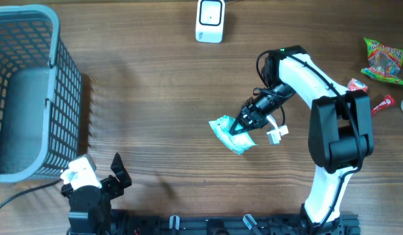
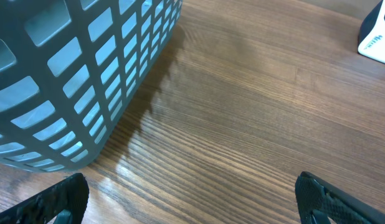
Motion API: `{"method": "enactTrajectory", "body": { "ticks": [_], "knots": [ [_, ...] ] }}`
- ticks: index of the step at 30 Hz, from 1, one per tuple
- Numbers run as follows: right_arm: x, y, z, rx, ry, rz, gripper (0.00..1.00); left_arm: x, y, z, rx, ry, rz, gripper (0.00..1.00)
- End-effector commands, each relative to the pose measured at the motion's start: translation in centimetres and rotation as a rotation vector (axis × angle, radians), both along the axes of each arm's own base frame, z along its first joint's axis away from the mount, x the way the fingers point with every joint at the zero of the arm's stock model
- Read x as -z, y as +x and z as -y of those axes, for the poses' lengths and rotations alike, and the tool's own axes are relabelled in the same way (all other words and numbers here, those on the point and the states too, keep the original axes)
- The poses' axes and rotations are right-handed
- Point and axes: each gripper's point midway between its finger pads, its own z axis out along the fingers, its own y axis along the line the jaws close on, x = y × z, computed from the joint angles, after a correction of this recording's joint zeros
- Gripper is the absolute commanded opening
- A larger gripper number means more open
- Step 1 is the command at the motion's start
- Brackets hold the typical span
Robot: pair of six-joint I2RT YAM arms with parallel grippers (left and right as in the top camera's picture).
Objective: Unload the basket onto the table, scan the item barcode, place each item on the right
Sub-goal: 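Lift wipes pack and raise it toward the scanner, then hold wipes pack in front of the scanner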
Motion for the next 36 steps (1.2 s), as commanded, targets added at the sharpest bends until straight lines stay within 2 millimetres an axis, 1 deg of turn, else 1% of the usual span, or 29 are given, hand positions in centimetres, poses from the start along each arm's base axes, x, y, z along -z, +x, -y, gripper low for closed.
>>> {"method": "enactTrajectory", "body": {
  "ticks": [1, 2, 3, 5, 9, 11, 14, 15, 17, 20, 22, 23, 26, 29, 33, 34, 36],
  "knots": [
    [0.9, 1.6, -0.6, -0.115, 0.175, 0.276, 0.04, 0.0, 0.0, -0.2, -0.015, 0.001, 0.003, 1.00],
    [1.0, 2.2, -0.8, -0.180, 0.259, 0.418, 0.04, 0.0, 0.0, -0.2, -0.015, 0.001, 0.003, 1.00],
    [0.8, 2.8, -1.3, -0.220, 0.348, 0.540, 0.04, 0.0, 0.0, -0.2, -0.015, 0.001, 0.002, 1.00],
    [-0.4, 3.2, -2.3, -0.241, 0.492, 0.675, 0.04, 0.0, 0.0, -0.2, -0.015, 0.001, 0.002, 1.00],
    [-2.9, 2.5, -4.0, -0.288, 0.693, 0.842, 0.04, 0.0, 0.0, -0.2, -0.015, 0.001, 0.002, 1.00],
    [-3.8, 2.3, -4.6, -0.310, 0.736, 0.886, 0.04, 0.0, 0.0, -0.2, -0.015, 0.001, 0.002, 1.00],
    [-5.2, 2.7, -5.8, -0.363, 0.806, 1.006, 0.04, 0.0, 0.0, -0.2, -0.015, 0.001, 0.002, 1.00],
    [-5.7, 3.4, -6.1, -0.394, 0.815, 1.065, 0.04, 0.0, 0.0, -0.2, -0.015, 0.001, 0.003, 1.00],
    [-6.5, 5.4, -6.7, -0.459, 0.817, 1.202, 0.04, 0.0, 0.0, -0.2, -0.015, 0.001, 0.002, 1.00],
    [-7.8, 8.9, -7.4, -0.552, 0.776, 1.405, 0.04, 0.0, 0.0, -0.2, -0.015, 0.001, 0.003, 1.00],
    [-8.5, 12.3, -7.8, -0.630, 0.695, 1.578, 0.04, 0.0, 0.0, -0.2, -0.015, 0.001, 0.002, 1.00],
    [-9.1, 14.5, -8.1, -0.666, 0.638, 1.687, 0.04, 0.0, 0.0, -0.2, -0.015, 0.001, 0.003, 1.00],
    [-10.2, 19.3, -8.5, -0.687, 0.480, 1.879, 0.04, 0.0, 0.0, -0.2, -0.015, 0.001, 0.002, 1.00],
    [-10.6, 22.7, -8.1, -0.658, 0.328, 1.960, 0.04, 0.0, 0.0, -0.2, -0.015, 0.001, 0.002, 1.00],
    [-10.5, 26.2, -7.5, -0.634, 0.159, 2.035, 0.05, 0.0, 0.0, -0.2, -0.015, 0.001, 0.002, 1.00],
    [-10.1, 27.3, -7.4, -0.622, 0.112, 2.054, 0.05, 0.0, 0.0, -0.2, -0.015, 0.001, 0.002, 1.00],
    [-9.6, 28.9, -7.4, -0.598, 0.062, 2.085, 0.05, 0.0, 0.0, -0.2, -0.015, 0.001, 0.002, 1.00]
  ]
}}
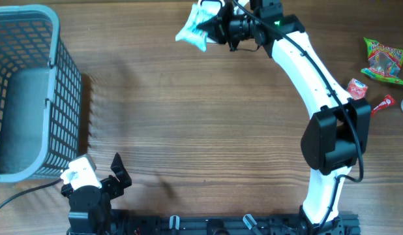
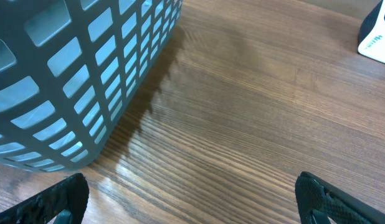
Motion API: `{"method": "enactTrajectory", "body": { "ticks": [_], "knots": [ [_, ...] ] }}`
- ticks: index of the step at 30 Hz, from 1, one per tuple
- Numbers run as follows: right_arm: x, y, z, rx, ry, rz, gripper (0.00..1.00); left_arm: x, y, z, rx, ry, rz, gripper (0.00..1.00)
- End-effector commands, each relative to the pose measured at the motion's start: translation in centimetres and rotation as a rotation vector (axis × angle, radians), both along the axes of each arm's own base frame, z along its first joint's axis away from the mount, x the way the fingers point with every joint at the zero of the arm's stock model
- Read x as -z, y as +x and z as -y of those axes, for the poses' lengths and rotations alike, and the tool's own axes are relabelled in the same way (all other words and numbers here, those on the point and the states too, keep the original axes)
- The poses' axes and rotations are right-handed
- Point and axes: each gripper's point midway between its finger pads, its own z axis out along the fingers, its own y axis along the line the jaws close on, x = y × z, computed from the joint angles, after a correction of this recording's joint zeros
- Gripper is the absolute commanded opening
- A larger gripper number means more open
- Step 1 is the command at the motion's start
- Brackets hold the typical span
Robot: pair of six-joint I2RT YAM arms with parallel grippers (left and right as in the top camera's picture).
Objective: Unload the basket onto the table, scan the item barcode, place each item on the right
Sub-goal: 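Hold wipes pack in front of the scanner, then carry wipes pack to the right edge and release it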
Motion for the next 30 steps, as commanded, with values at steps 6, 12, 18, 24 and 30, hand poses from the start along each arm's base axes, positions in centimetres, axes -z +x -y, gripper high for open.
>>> {"method": "enactTrajectory", "body": {
  "ticks": [6, 12, 18, 24, 30],
  "knots": [
    [6.5, 8.6, 0.6, 0.287, 0.083, -0.021, 0.05, 0.0, 0.0, -0.2, -0.015, 0.001, 0.002, 1.00],
    [10.8, 10.7, 1.1, 0.398, 0.105, -0.078, 0.05, 0.0, 0.0, -0.2, -0.015, 0.001, 0.003, 1.00],
    [10.7, 11.3, 1.5, 0.423, 0.099, -0.056, 0.05, 0.0, 0.0, -0.2, -0.015, 0.001, 0.002, 1.00],
    [8.2, 10.8, 1.9, 0.336, 0.074, -0.045, 0.05, 0.0, 0.0, -0.2, -0.015, 0.001, 0.002, 1.00],
    [1.7, 8.5, 7.0, 0.343, -0.077, -0.005, 0.05, 0.0, 0.0, -0.2, -0.015, 0.001, 0.002, 1.00]
  ]
}}
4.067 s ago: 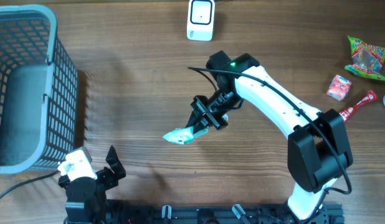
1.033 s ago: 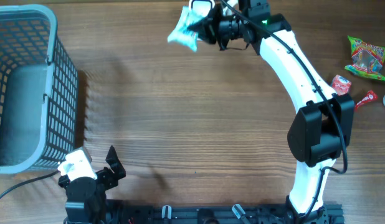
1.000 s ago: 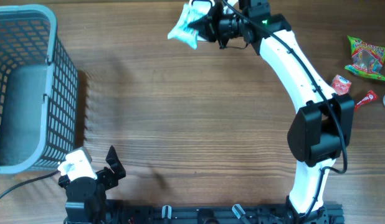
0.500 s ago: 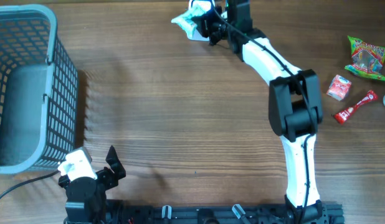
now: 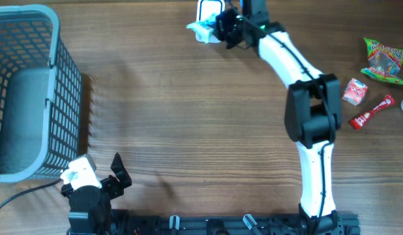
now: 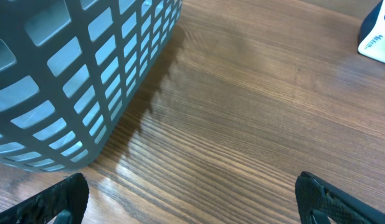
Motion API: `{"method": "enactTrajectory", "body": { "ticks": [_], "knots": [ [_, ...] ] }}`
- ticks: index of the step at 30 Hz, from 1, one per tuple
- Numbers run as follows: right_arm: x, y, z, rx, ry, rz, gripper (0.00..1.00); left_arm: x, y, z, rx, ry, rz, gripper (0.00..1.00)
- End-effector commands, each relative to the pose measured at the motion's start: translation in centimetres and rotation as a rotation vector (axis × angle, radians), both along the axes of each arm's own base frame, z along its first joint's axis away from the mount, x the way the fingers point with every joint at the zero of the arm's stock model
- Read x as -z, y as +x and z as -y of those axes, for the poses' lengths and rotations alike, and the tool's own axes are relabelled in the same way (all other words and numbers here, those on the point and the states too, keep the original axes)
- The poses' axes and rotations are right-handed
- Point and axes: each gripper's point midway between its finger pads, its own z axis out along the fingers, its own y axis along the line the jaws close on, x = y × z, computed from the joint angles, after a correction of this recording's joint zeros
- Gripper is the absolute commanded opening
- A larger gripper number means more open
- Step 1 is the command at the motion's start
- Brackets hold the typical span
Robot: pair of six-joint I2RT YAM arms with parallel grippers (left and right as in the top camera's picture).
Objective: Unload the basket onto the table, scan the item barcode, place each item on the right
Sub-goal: 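Carry wipes pack to the right edge and release it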
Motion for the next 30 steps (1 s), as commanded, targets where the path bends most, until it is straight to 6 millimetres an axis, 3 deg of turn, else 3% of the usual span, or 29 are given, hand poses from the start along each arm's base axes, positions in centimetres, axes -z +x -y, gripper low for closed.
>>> {"method": "enactTrajectory", "body": {
  "ticks": [1, 4, 6, 10, 13, 15, 17, 23, 27, 28, 30],
  "knots": [
    [-11.9, -0.7, 4.6, -0.015, -0.080, 0.214, 0.05, 0.0, 0.0, -0.2, -0.014, 0.001, 0.003, 1.00],
    [-15.7, -4.9, 9.9, 0.029, -0.196, 0.160, 0.05, 0.0, 0.0, -0.2, -0.015, 0.001, 0.002, 1.00],
    [-16.6, -7.8, 14.3, 0.094, -0.305, 0.092, 0.05, 0.0, 0.0, -0.2, -0.015, 0.001, 0.003, 1.00],
    [-16.9, -14.2, 23.1, 0.238, -0.506, -0.096, 0.04, 0.0, 0.0, -0.2, -0.015, 0.001, 0.002, 1.00],
    [-16.0, -19.0, 28.7, 0.302, -0.630, -0.262, 0.05, 0.0, 0.0, -0.2, -0.015, 0.001, 0.003, 1.00],
    [-14.9, -22.8, 32.3, 0.359, -0.717, -0.426, 0.04, 0.0, 0.0, -0.2, -0.015, 0.001, 0.002, 1.00],
    [-13.5, -25.2, 35.7, 0.374, -0.812, -0.529, 0.04, 0.0, 0.0, -0.2, -0.015, 0.001, 0.002, 1.00],
    [-7.5, -31.5, 41.7, 0.636, -0.867, -0.874, 0.04, 0.0, 0.0, -0.2, -0.015, 0.001, 0.002, 1.00],
    [-2.6, -33.4, 45.2, 0.724, -0.893, -0.931, 0.06, 0.0, 0.0, -0.2, -0.015, 0.001, 0.002, 1.00],
    [-1.3, -33.5, 46.3, 0.721, -0.914, -0.913, 0.17, 0.0, 0.0, -0.2, -0.015, 0.001, 0.003, 1.00],
    [0.5, -33.2, 47.2, 0.661, -0.934, -0.866, 0.28, 0.0, 0.0, -0.2, -0.015, 0.001, 0.003, 1.00]
  ]
}}
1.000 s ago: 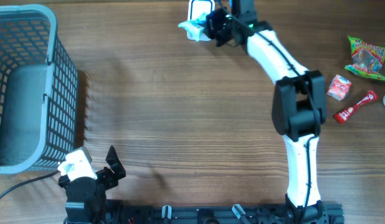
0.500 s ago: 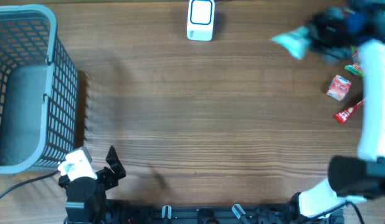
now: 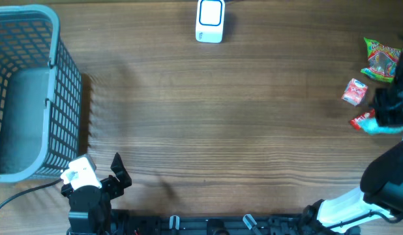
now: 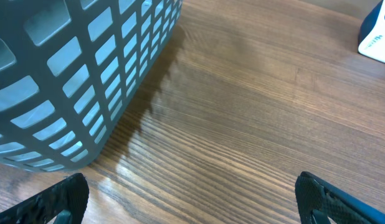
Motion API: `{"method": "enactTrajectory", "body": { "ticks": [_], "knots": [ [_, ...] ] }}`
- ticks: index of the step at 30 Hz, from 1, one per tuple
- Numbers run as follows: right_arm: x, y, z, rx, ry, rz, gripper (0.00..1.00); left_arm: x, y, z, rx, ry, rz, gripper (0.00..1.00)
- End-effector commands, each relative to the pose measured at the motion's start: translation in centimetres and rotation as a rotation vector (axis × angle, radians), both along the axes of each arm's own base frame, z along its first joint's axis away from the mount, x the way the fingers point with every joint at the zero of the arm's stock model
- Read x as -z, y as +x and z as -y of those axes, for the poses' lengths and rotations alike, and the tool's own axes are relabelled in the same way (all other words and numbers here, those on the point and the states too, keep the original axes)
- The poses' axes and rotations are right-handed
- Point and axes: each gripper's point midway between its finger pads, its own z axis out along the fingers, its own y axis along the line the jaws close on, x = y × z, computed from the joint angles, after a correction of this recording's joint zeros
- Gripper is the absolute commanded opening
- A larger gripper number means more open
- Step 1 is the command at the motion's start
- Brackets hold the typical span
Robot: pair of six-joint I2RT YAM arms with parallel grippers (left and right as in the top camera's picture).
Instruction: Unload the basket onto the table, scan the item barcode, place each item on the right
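The white scanner (image 3: 209, 19) stands at the far edge of the table; its corner (image 4: 376, 34) shows in the left wrist view. My right gripper (image 3: 386, 112) is at the far right edge, a dark shape over the red stick packet (image 3: 360, 120). A teal packet (image 3: 379, 129) sticks out from under it, apparently still held. My left gripper (image 3: 115, 175) rests at the near left, open and holding nothing (image 4: 192, 202).
A grey-blue mesh basket (image 3: 32, 85) fills the left side, its wall (image 4: 86, 68) close to the left gripper. At the right lie a green candy bag (image 3: 383, 60) and a small pink-red packet (image 3: 353, 91).
My right arm has gone from the scanner at the far edge to the right edge of the table, the teal packet with it. The left arm has not moved.
My right gripper was shut on the teal packet at mid-table. It then held the packet up beside the scanner, and a second later right against the scanner's face. Now packet and gripper are at the right, by the other snack packets.
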Motion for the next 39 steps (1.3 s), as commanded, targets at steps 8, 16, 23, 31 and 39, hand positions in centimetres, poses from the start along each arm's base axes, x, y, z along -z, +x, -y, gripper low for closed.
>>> {"method": "enactTrajectory", "body": {
  "ticks": [8, 16, 23, 31, 39],
  "knots": [
    [2.5, 4.5, 2.2, -0.312, 0.062, 0.194, 0.95, 0.0, 0.0, -0.2, -0.015, 0.001, 0.003, 1.00],
    [-14.1, 10.7, -5.3, -0.750, 0.131, 0.643, 1.00, 0.0, 0.0, -0.2, -0.015, 0.001, 0.003, 1.00],
    [-26.7, 5.8, -13.3, -1.023, -0.090, 0.891, 1.00, 0.0, 0.0, -0.2, -0.015, 0.001, 0.003, 1.00],
    [-33.8, -3.8, -18.0, -1.099, -0.296, 1.068, 1.00, 0.0, 0.0, -0.2, -0.015, 0.001, 0.003, 1.00],
    [-36.0, -9.6, -19.3, -1.089, -0.455, 1.129, 1.00, 0.0, 0.0, -0.2, -0.014, 0.001, 0.003, 1.00]
  ]
}}
